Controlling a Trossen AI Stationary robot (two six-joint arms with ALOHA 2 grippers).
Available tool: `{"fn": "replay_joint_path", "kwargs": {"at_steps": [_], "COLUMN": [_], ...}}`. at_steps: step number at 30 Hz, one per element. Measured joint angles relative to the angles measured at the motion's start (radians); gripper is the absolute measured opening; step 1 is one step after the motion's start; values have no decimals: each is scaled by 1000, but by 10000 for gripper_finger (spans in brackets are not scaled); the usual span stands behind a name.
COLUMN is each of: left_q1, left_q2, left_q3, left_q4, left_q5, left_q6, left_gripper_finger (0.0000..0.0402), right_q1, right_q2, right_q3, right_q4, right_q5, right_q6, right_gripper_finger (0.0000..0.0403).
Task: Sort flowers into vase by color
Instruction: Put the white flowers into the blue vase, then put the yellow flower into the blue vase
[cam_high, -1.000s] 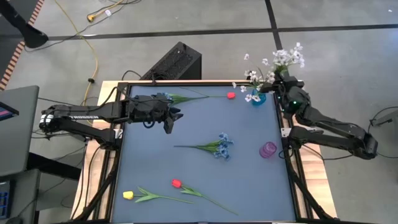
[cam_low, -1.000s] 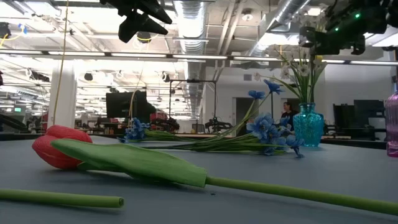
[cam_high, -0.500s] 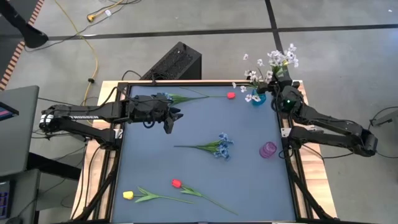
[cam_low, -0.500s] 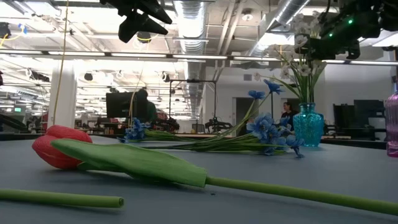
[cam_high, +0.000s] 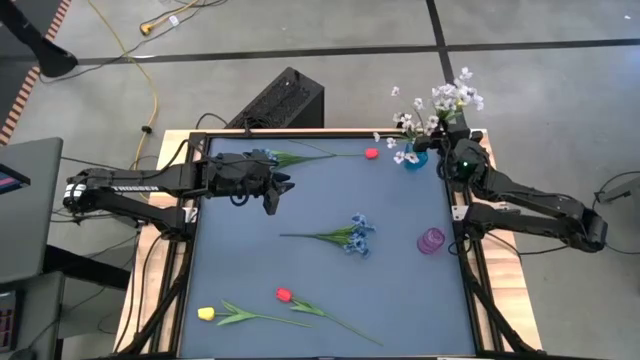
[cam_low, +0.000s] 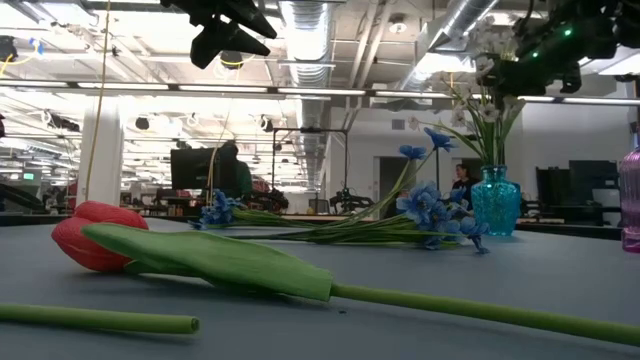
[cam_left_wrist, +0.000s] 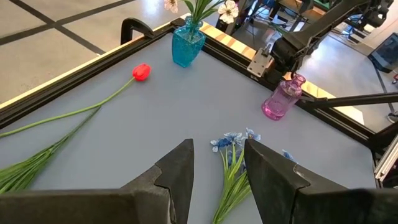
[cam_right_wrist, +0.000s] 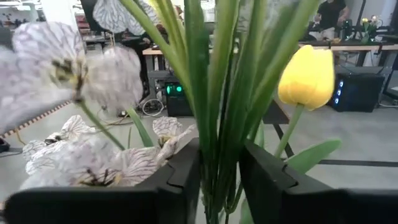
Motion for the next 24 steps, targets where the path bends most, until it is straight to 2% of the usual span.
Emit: {"fn": "replay_joint_path", "kwargs": {"at_steps": [5,11,18,24], "left_q1": [0,0,0,0], "left_q2": [0,0,0,0], "left_q3": [0,0,0,0], "left_q4": [0,0,0,0], "left_q5": [0,0,0,0], "left_q6": [2,7,18,16], "left_gripper_finger": [130,130,130,130], "right_q1": [0,0,-2,-2], "right_q2": [-49,-68,-39,-9], "right_q3": [13,114,242,336], "right_q4": [-115,-411,-742,-947], "right_q5": [-7,-122,-223,-331], "right_q6": [48,142,276,350], "right_gripper_finger": [183,224,226,223]}}
